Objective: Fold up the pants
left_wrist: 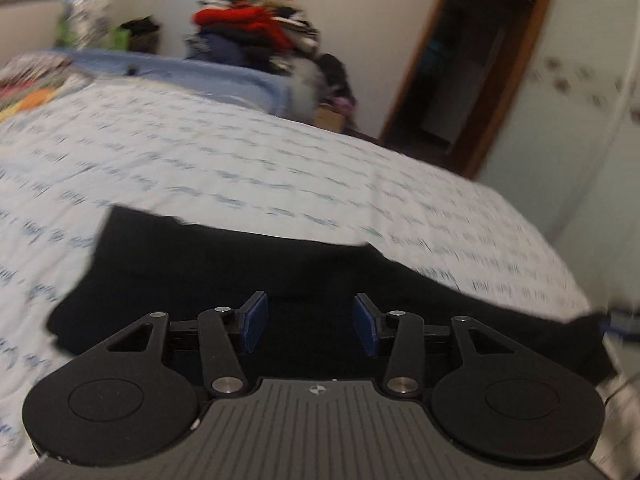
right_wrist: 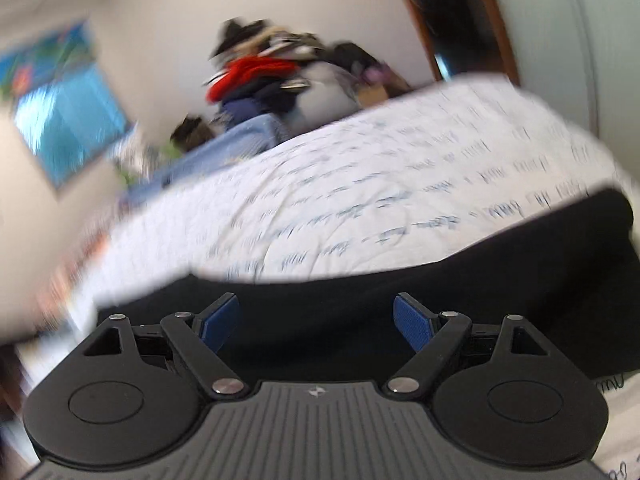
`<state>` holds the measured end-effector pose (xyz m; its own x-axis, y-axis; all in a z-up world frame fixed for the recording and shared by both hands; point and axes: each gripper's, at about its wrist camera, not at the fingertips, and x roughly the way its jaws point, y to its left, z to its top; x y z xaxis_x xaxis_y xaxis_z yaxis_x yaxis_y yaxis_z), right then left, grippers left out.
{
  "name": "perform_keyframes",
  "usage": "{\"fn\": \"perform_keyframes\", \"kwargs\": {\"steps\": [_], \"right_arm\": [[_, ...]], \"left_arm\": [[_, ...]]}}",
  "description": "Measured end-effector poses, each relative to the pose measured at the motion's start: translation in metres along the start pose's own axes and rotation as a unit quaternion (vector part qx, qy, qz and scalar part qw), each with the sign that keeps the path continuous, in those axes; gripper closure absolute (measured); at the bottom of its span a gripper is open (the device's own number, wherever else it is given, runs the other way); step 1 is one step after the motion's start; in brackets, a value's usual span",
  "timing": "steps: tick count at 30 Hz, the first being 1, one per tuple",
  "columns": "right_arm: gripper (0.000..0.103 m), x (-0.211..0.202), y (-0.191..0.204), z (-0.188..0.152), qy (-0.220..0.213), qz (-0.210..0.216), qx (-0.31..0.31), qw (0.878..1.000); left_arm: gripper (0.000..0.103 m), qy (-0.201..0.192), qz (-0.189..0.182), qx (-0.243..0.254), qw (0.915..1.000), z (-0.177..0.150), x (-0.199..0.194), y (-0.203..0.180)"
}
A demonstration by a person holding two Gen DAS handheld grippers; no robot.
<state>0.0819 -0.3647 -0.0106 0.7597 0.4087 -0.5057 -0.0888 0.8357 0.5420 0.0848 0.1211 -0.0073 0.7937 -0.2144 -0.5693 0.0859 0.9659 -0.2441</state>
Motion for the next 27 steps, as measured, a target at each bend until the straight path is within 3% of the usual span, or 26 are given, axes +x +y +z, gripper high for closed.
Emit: {"fn": "perform_keyframes", "kwargs": {"steps": [2, 5, 7, 9, 10, 12, 14, 15, 16, 18, 19, 21, 25, 27], "right_arm": [[0.018, 0.018, -0.02, 0.032, 0.016, 0.022, 0.025, 0.999], [0.018, 0.061, -0.041, 0.07, 0.057, 0.026, 0.044, 0.997], [0.018, 0.093, -0.057, 0.072, 0.132, 0.032, 0.066, 0.988], [0.02, 0.107, -0.068, 0.054, 0.219, -0.006, 0.061, 0.974], [0.02, 0.095, -0.071, 0.041, 0.224, -0.014, 0.031, 0.974], [0.019, 0.046, -0.075, 0.028, 0.166, -0.017, 0.002, 0.986], [0.014, -0.014, -0.087, 0.015, 0.076, -0.03, 0.046, 0.996], [0.006, -0.037, -0.096, 0.007, 0.036, -0.018, 0.072, 0.997], [0.005, -0.055, -0.106, -0.002, 0.008, 0.005, 0.103, 0.995], [0.005, -0.069, -0.122, -0.019, -0.014, 0.037, 0.162, 0.986], [0.005, -0.071, -0.128, -0.028, -0.023, 0.046, 0.191, 0.98], [0.005, -0.07, -0.145, -0.034, -0.049, 0.061, 0.245, 0.966], [0.008, -0.053, -0.185, -0.031, -0.085, 0.067, 0.325, 0.94], [0.012, -0.045, -0.192, -0.031, -0.072, 0.056, 0.333, 0.938]], "left_arm": [[0.053, 0.008, -0.025, 0.018, 0.9995, -0.009, 0.019, -0.024], [0.052, 0.035, -0.028, 0.065, 0.9969, -0.023, 0.05, -0.06], [0.052, 0.058, -0.017, 0.094, 0.9937, -0.035, 0.062, -0.076], [0.052, 0.079, -0.023, 0.12, 0.9894, -0.049, 0.066, -0.081], [0.052, 0.083, -0.023, 0.124, 0.9885, -0.055, 0.065, -0.08], [0.049, 0.084, -0.028, 0.122, 0.9885, -0.065, 0.06, -0.074], [0.047, 0.073, -0.032, 0.12, 0.9895, -0.071, 0.055, -0.07], [0.042, 0.064, -0.037, 0.111, 0.991, -0.073, 0.054, -0.069], [0.04, 0.054, -0.044, 0.096, 0.9929, -0.075, 0.053, -0.067], [0.029, 0.018, -0.056, 0.069, 0.9959, -0.086, 0.053, -0.065], [0.029, 0.005, -0.051, 0.068, 0.9964, -0.094, 0.056, -0.066], [0.029, -0.004, -0.036, 0.077, 0.9964, -0.102, 0.056, -0.072], [0.025, -0.004, -0.051, 0.072, 0.9961, -0.1, 0.056, -0.068], [0.024, -0.003, -0.059, 0.063, 0.9963, -0.099, 0.057, -0.065]]}}
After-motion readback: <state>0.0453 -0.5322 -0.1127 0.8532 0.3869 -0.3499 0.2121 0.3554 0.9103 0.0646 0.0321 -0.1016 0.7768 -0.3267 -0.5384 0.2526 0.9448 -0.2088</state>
